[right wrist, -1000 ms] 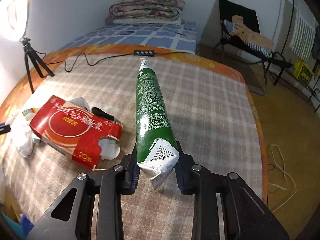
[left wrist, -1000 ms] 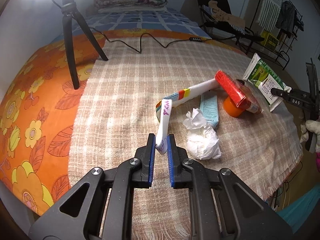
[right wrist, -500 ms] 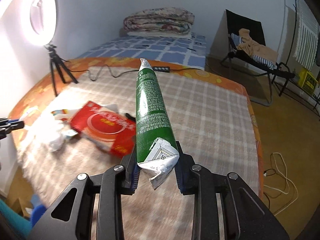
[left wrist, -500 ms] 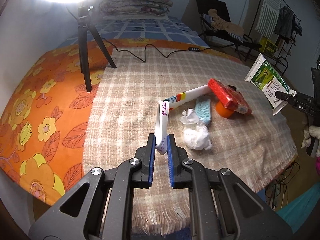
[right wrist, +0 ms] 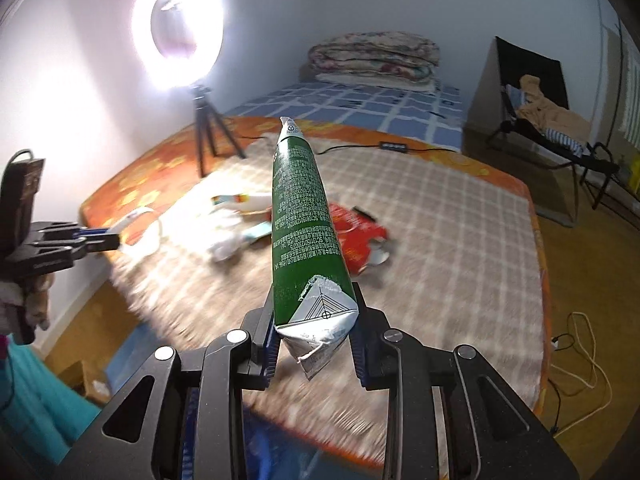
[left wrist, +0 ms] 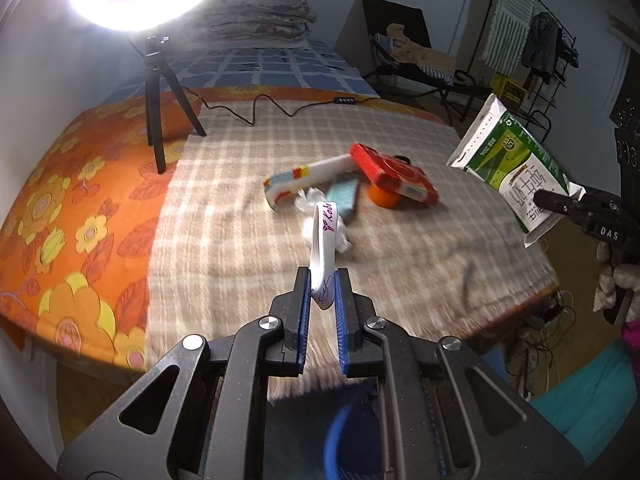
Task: Collect trash
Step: 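Carry the white strip and green tube over the basket and release both, then move both open tools back toward the remaining trash on the bed, then grasp the crumpled tissue with the left tool while the right tool grasps the red box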
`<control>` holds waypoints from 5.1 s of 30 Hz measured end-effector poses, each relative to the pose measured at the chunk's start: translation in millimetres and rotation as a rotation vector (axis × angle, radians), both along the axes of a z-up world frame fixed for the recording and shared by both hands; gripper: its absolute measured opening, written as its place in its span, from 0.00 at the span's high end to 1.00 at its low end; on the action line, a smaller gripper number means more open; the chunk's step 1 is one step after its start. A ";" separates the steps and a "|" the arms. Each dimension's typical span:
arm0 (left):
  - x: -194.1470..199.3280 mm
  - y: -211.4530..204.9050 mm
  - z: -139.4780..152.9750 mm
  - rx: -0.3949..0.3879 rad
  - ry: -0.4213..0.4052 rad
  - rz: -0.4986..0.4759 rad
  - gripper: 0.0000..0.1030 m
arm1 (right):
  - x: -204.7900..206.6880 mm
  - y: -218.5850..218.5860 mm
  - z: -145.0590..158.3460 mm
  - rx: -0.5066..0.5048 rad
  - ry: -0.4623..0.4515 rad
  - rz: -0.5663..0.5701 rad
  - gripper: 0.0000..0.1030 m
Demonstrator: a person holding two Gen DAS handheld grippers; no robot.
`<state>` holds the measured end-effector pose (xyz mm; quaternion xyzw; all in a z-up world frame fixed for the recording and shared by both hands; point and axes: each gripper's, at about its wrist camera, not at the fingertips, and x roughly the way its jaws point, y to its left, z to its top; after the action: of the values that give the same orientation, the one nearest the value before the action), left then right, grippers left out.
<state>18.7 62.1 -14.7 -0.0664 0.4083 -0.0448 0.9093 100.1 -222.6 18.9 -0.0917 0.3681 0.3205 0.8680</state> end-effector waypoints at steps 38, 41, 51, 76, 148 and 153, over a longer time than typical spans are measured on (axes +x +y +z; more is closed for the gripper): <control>-98.1 -84.7 -96.7 -0.012 0.245 -0.164 0.91 | -127.4 18.6 -101.8 -0.115 0.274 0.168 0.73; -99.2 -87.2 -105.1 -0.012 0.269 -0.172 0.91 | -128.9 21.0 -112.0 -0.134 0.301 0.174 0.73; -96.6 -87.9 -120.1 -0.024 0.322 -0.175 0.90 | -136.3 26.0 -131.7 -0.165 0.371 0.202 0.70; -90.4 -89.5 -123.8 -0.008 0.335 -0.160 0.52 | -138.6 36.8 -139.3 -0.229 0.345 0.167 0.37; 134.7 -22.5 -88.1 -0.059 0.173 0.075 0.47 | 98.1 101.6 -114.0 -0.451 -0.198 0.158 0.32; 137.8 -18.6 -91.1 -0.064 0.178 0.076 0.54 | 105.2 99.4 -111.0 -0.416 -0.187 0.149 0.38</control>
<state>156.6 43.5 -105.8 -0.1146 0.4832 -0.0172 0.8678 205.3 -123.2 -92.2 -0.3249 0.3363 0.2911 0.8347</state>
